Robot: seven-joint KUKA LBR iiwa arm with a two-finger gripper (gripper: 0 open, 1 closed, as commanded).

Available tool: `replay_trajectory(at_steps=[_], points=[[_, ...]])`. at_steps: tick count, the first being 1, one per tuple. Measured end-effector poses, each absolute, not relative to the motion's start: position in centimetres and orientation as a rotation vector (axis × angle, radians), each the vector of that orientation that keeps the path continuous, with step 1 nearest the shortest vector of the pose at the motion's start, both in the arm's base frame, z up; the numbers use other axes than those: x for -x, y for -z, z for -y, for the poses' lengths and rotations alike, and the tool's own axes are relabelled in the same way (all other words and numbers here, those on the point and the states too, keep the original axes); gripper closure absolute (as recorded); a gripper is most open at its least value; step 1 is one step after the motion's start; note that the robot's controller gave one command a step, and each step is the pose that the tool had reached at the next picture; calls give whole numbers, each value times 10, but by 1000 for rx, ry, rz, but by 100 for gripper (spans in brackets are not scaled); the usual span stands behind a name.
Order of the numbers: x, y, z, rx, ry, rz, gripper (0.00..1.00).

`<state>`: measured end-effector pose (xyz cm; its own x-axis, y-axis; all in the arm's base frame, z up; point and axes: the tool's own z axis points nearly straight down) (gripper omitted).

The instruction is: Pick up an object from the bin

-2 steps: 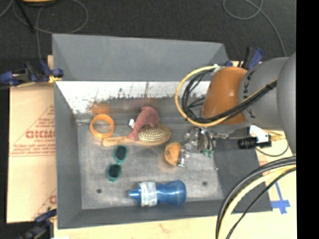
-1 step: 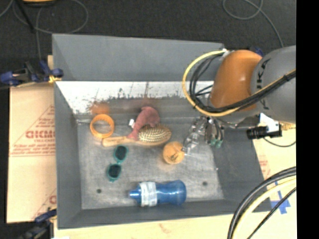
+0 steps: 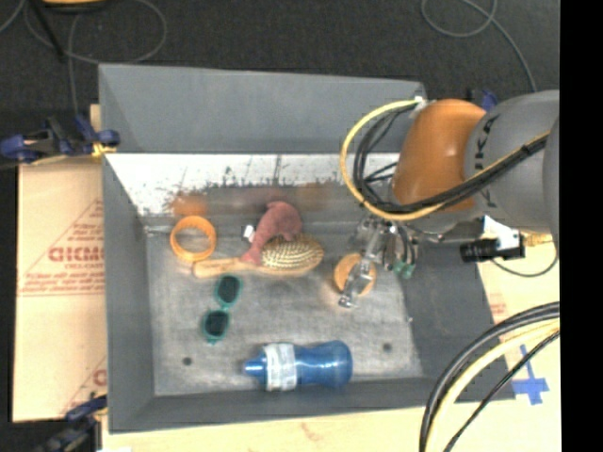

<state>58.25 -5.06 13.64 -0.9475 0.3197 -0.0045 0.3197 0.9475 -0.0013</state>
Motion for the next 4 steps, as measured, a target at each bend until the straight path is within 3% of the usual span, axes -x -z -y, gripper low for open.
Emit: replay_trajectory(at_steps=[2, 3, 4], points=[[-588, -107, 66, -622, -5, -3071, 0], [-587, -71, 99, -829, -1, -3027, 0], [-640, -74, -40, -392, -1, -3106, 100]])
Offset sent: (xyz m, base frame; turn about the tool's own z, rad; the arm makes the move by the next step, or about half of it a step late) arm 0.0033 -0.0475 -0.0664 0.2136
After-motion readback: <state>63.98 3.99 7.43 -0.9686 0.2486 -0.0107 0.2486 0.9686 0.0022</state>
